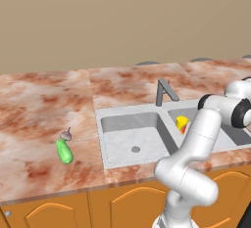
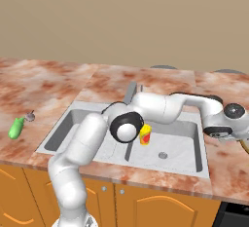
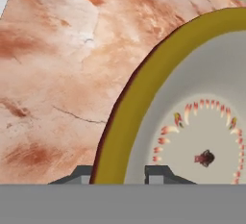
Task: Remove the corn and garlic from the sink. Then move the bowl and cup from the counter to the sink for washing.
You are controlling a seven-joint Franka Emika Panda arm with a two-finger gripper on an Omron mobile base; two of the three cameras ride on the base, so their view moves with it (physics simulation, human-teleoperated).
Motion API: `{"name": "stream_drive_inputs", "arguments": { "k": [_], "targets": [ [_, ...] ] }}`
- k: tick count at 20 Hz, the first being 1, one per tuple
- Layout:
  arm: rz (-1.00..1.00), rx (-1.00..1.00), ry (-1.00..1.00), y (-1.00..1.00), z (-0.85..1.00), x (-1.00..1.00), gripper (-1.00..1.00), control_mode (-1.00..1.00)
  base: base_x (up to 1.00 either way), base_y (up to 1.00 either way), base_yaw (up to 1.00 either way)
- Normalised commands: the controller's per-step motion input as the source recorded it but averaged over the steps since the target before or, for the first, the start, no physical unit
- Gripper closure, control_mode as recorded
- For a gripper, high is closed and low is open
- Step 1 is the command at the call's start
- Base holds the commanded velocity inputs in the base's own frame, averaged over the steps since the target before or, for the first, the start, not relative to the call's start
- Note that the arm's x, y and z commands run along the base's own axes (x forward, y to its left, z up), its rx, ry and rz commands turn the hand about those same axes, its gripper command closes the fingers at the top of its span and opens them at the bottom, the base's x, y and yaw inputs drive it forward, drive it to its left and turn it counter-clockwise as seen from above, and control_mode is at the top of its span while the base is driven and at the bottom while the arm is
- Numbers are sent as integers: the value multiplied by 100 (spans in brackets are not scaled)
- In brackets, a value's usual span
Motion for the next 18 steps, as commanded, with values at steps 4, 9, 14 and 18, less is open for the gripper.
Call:
{"name": "stream_drive_inputs", "arguments": {
  "k": [4, 9, 14, 18],
  "targets": [
    [18, -9, 1, 10, 26, -13, 100, -100, 0, 0, 0],
    [17, -3, 12, 6, 33, -13, 100, -100, 0, 0, 0],
    [18, -5, 20, 4, 35, -12, 100, -100, 0, 0, 0],
    [18, -7, 27, 12, 32, -11, 100, -100, 0, 0, 0]
  ]
}}
